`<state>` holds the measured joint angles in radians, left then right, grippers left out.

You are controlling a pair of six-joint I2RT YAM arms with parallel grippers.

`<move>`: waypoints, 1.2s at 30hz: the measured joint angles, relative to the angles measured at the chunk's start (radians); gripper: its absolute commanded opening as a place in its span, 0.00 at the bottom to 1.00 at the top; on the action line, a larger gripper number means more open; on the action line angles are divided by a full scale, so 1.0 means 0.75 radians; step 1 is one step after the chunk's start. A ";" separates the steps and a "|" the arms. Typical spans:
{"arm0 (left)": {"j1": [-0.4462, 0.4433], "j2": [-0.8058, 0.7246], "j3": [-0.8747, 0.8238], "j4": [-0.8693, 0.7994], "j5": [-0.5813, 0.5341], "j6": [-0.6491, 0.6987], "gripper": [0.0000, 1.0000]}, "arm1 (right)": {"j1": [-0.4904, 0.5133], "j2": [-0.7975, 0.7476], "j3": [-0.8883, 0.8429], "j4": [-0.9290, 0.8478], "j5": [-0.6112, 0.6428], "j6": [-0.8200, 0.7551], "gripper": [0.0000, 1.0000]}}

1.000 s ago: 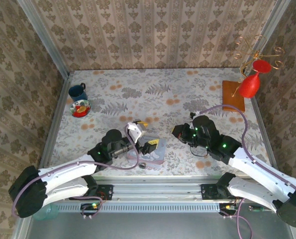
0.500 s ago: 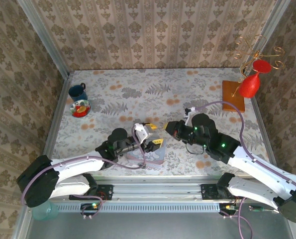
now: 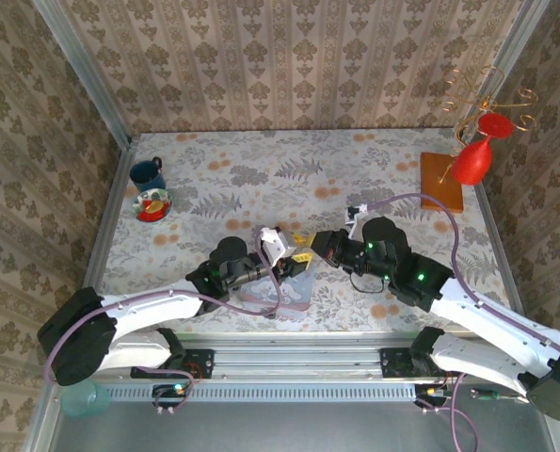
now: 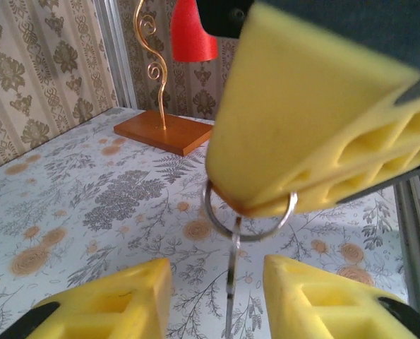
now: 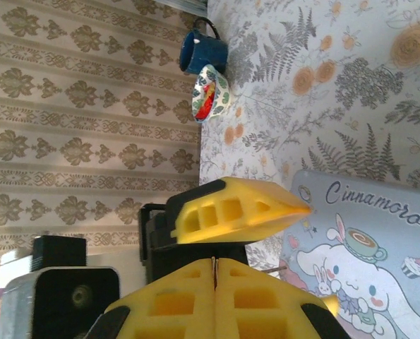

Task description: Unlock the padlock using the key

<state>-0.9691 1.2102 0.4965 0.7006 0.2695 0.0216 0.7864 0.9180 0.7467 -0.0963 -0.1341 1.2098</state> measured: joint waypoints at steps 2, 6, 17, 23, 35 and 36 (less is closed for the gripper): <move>0.000 0.000 0.000 -0.006 0.001 0.002 0.36 | 0.000 -0.011 -0.011 -0.002 0.010 0.003 0.00; 0.000 0.000 0.000 -0.020 0.002 0.002 0.31 | 0.000 -0.041 -0.018 -0.002 0.035 0.005 0.00; 0.000 -0.002 0.003 -0.082 0.036 0.036 0.23 | 0.000 -0.046 -0.030 0.005 0.061 0.038 0.00; 0.000 -0.002 0.003 -0.095 0.051 0.038 0.21 | 0.000 -0.042 -0.046 0.006 0.065 0.045 0.00; 0.003 -0.011 0.003 -0.097 0.072 0.042 0.22 | 0.000 -0.028 -0.053 0.039 0.065 0.069 0.00; 0.003 -0.017 0.003 -0.097 0.075 0.042 0.22 | 0.000 -0.028 -0.055 0.042 0.065 0.069 0.00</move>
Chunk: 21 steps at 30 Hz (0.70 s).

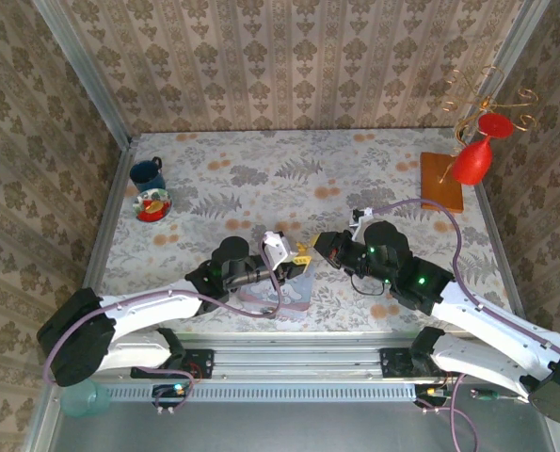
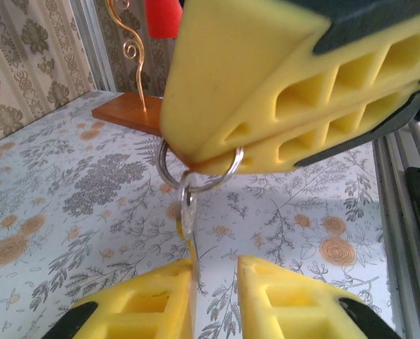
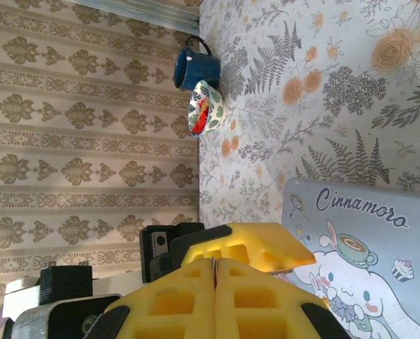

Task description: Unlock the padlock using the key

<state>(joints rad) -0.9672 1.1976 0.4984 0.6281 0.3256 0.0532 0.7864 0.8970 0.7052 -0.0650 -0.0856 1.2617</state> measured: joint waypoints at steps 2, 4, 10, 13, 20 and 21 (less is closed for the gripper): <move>0.000 -0.017 0.000 0.001 0.006 0.000 0.21 | 0.000 0.000 -0.010 0.004 0.000 0.000 0.00; 0.000 -0.031 0.000 0.001 0.010 -0.001 0.19 | 0.000 0.001 -0.013 0.004 0.000 0.001 0.00; 0.000 -0.038 0.000 -0.004 0.026 0.000 0.09 | 0.000 0.001 -0.013 0.003 0.001 0.000 0.00; 0.009 -0.039 0.000 -0.014 0.026 0.001 0.06 | 0.000 -0.002 -0.013 -0.010 0.004 -0.001 0.00; 0.028 -0.065 0.002 -0.061 0.026 0.001 0.00 | -0.001 -0.021 -0.013 -0.035 0.016 -0.005 0.00; 0.032 -0.071 0.005 -0.075 0.026 0.001 0.00 | -0.005 -0.022 -0.013 -0.040 0.019 -0.009 0.02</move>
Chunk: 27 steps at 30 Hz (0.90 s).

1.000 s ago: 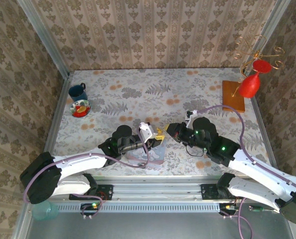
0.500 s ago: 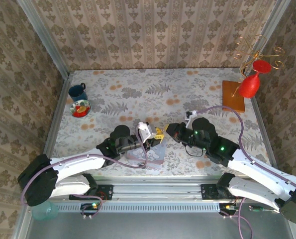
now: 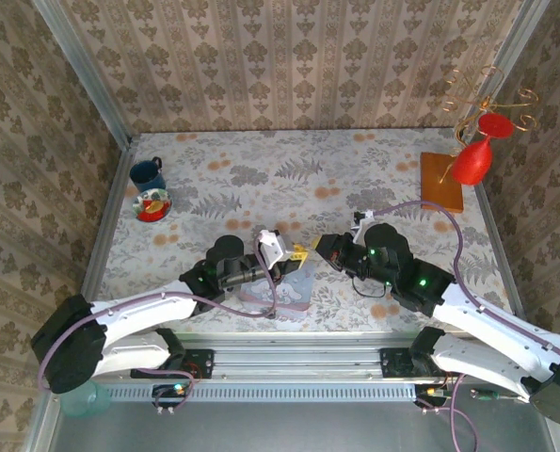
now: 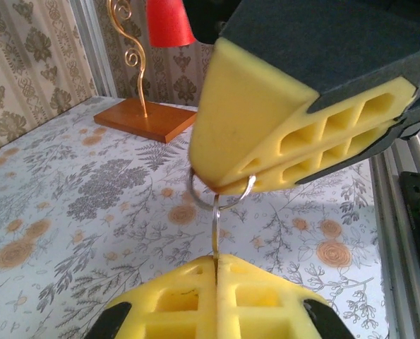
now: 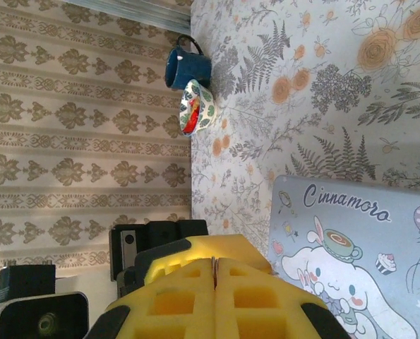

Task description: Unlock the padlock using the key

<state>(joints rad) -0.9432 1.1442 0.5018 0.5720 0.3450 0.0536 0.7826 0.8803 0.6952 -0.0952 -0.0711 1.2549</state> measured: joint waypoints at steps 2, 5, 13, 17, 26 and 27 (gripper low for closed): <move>0.011 -0.012 0.019 -0.048 0.001 0.004 0.00 | -0.013 -0.006 -0.004 -0.007 0.006 -0.031 0.06; 0.017 -0.017 0.073 -0.142 -0.001 0.022 0.00 | -0.036 -0.010 -0.004 -0.024 0.013 -0.104 0.11; 0.021 -0.027 0.153 -0.337 -0.017 0.073 0.00 | -0.063 -0.028 0.013 -0.124 0.020 -0.298 0.43; 0.021 -0.026 0.189 -0.416 -0.021 0.081 0.00 | -0.075 -0.038 0.013 -0.123 0.015 -0.419 0.58; 0.021 -0.006 0.341 -0.668 -0.009 0.145 0.00 | -0.075 -0.192 -0.185 0.003 -0.166 -1.075 0.64; 0.021 -0.006 0.356 -0.695 -0.008 0.157 0.00 | -0.075 -0.220 -0.221 0.013 -0.186 -1.138 0.64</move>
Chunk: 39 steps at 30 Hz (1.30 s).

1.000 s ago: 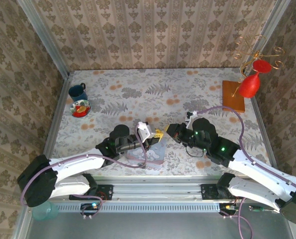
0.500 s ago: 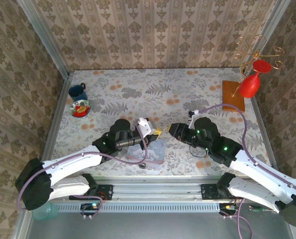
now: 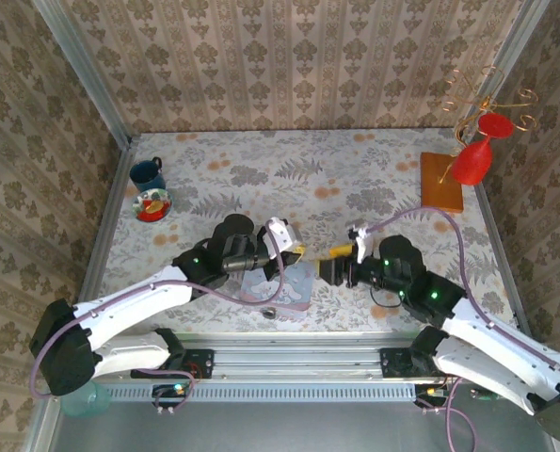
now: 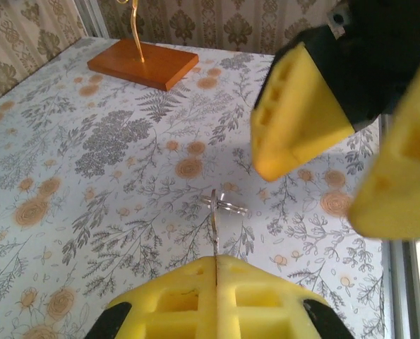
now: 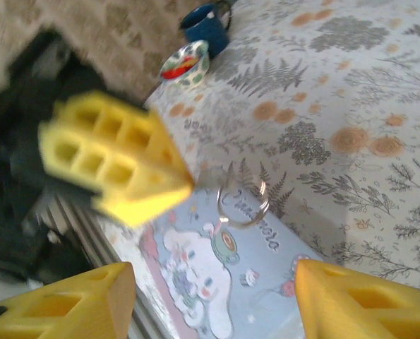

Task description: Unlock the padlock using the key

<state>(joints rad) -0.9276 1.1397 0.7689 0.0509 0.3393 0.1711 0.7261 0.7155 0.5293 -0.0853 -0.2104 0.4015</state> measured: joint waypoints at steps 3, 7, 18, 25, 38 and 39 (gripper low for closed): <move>-0.001 0.001 0.037 -0.085 0.010 0.038 0.00 | 0.000 -0.069 -0.092 0.034 -0.040 -0.169 0.64; -0.003 0.006 0.066 -0.191 0.032 0.092 0.00 | -0.003 -0.088 -0.133 0.105 -0.092 -0.293 0.61; -0.019 0.032 0.087 -0.313 0.090 0.158 0.00 | -0.003 0.096 -0.133 0.200 -0.196 -0.403 0.50; -0.045 0.053 0.098 -0.339 0.119 0.170 0.00 | -0.003 0.132 -0.131 0.200 -0.230 -0.430 0.40; -0.066 0.081 0.098 -0.377 0.138 0.187 0.00 | -0.003 0.152 -0.131 0.195 -0.250 -0.437 0.27; -0.066 0.082 0.098 -0.380 0.138 0.187 0.00 | -0.003 0.152 -0.131 0.194 -0.250 -0.437 0.26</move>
<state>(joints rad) -0.9771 1.2015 0.8425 -0.2340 0.4427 0.3115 0.7242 0.8295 0.4309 0.0605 -0.3977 0.0734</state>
